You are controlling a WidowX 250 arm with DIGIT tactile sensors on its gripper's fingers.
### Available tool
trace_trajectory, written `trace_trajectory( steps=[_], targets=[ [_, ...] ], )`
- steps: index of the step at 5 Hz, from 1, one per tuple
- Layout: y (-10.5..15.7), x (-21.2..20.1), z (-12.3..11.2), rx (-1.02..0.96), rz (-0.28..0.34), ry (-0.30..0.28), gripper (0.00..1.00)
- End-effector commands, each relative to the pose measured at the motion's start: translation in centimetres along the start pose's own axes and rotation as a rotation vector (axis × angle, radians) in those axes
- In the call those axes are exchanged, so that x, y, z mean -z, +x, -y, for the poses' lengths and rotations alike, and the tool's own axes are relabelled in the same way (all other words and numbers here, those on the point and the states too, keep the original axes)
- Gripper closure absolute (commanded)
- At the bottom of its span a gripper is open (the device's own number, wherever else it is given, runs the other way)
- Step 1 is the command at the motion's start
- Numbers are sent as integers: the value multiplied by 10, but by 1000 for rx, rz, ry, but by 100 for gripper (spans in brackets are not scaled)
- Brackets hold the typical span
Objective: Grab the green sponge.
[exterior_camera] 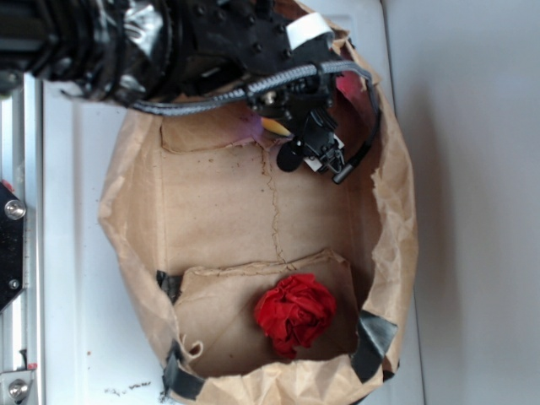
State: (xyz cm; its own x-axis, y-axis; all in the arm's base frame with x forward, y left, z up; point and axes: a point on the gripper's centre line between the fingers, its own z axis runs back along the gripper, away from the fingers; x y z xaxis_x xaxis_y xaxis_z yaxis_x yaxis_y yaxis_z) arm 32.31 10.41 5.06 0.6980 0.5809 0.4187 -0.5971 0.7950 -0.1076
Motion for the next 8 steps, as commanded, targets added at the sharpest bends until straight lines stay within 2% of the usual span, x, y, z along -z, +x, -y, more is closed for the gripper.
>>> trace_trajectory(
  steps=[1,2,3,4,6,8],
  targets=[
    [15,0,-7,6,64,1,0],
    [14,3,-7,7,80,-3,37],
    [15,0,-6,-4,63,2,100],
    [16,-5,-8,-1,55,-16,100],
    [9,-50,-18,47,-6,-50,100],
    [-17,-89,-5,77,2,-66,100]
  ],
)
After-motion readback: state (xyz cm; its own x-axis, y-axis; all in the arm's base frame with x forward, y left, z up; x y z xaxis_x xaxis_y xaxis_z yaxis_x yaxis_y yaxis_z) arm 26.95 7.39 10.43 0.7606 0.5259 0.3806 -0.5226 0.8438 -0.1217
